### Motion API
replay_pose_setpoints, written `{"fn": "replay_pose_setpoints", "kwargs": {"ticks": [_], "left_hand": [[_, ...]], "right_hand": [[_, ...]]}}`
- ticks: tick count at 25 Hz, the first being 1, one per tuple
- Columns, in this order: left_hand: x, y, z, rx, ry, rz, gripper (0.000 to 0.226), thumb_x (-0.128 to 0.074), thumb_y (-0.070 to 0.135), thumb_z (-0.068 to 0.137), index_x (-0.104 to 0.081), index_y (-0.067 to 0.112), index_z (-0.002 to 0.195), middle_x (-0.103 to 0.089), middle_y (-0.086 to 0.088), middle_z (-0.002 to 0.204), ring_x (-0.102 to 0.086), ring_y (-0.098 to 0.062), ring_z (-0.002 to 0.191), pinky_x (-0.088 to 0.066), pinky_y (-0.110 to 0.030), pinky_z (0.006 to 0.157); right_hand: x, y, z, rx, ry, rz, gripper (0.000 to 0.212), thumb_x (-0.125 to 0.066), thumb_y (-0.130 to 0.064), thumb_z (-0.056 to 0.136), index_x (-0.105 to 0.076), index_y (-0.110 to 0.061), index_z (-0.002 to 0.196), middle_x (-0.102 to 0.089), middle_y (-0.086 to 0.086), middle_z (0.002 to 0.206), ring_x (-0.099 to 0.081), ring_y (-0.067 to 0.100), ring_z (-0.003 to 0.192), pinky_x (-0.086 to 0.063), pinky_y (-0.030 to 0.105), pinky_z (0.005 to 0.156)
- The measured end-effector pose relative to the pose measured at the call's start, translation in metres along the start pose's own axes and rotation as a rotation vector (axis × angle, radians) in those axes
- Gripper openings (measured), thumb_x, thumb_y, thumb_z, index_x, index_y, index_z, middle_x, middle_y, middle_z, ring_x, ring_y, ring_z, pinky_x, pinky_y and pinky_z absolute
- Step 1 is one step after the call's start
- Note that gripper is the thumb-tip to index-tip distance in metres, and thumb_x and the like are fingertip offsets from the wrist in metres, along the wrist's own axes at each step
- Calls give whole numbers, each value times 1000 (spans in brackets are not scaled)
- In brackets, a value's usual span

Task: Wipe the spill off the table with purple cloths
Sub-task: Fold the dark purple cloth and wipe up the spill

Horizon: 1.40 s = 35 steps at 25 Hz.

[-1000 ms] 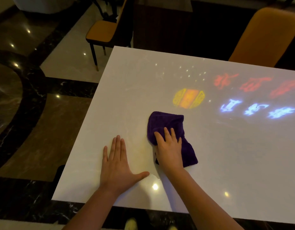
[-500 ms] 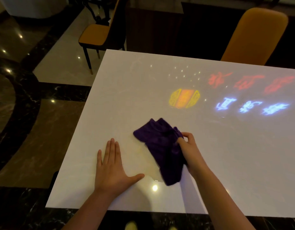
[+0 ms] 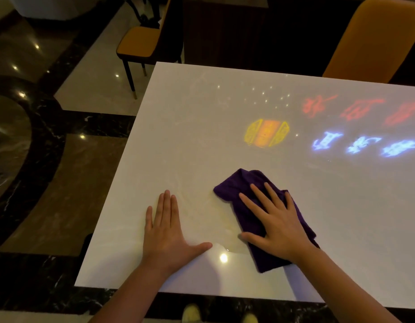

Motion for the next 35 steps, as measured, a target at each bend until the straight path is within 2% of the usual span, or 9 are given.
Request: {"fn": "replay_pose_setpoints", "kwargs": {"ticks": [3,7,11,15,18,23,27,31,35], "left_hand": [[-1,-5,-1,-34,-2,23,132,-7,99,38,38,17,132,34,-4,149,26,-20,140,11,-43,116],[1,-1,-5,-19,53,35,135,-22,96,48,2,7,146,4,-12,155,-1,-25,145,-7,-50,116],[-1,-1,-4,2,65,70,136,-15,97,46,2,5,146,3,-12,156,-3,-24,145,-6,-47,117],[0,-2,-2,-23,78,88,134,-23,97,49,-26,0,141,-30,-19,150,-32,-31,138,-24,-51,111],[-1,-2,-2,-43,94,84,132,-29,95,52,-21,-1,143,-23,-18,153,-25,-29,141,-21,-51,113],[-2,-4,-6,-46,76,82,132,-23,96,53,3,5,145,0,-12,157,2,-23,145,-5,-47,117],[-2,-5,-6,-23,67,97,132,-20,95,52,4,5,145,3,-12,157,7,-19,145,-1,-46,118],[-4,-6,-7,-25,79,87,130,-20,95,52,3,5,144,-1,-12,157,0,-22,145,-5,-48,117],[-6,-5,0,-20,86,48,131,-25,94,52,-3,4,145,-8,-14,157,-6,-22,144,-8,-49,117]], "right_hand": [[-18,-22,-16,-224,179,49,79,-26,-81,73,0,-51,142,-8,-6,157,-3,29,146,-5,64,110],[-21,-69,17,-498,262,115,76,-34,-67,75,-8,-44,143,-23,5,156,-9,36,144,-11,71,105],[-5,-88,96,-511,283,157,74,-35,-59,78,-10,-37,144,-18,10,157,-2,40,143,-1,73,104],[6,-101,166,-379,265,163,74,-34,-60,78,-12,-35,144,-19,11,156,0,42,143,8,74,101],[17,-58,180,-275,237,91,74,-35,-65,75,-19,-38,142,-21,5,156,-4,37,144,3,76,101],[17,49,100,-452,279,81,70,-34,-68,76,-24,-40,139,-22,2,155,-9,31,144,-7,72,106],[0,30,29,-471,272,122,69,-34,-67,77,-25,-39,140,-24,3,155,-9,31,144,-7,68,109],[-26,-24,-30,-401,254,45,69,-36,-68,76,-28,-41,138,-35,2,151,-18,34,143,-14,69,106],[-13,-56,28,-308,256,100,68,-36,-66,78,-26,-40,140,-31,3,153,-12,38,143,-6,72,104]]}}
Point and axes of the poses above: each hand's wrist, its own z-axis towards the middle knuckle, its own x-axis out of the back of the hand, y = z × x, the point moved 5 cm from there along z, towards the middle knuckle
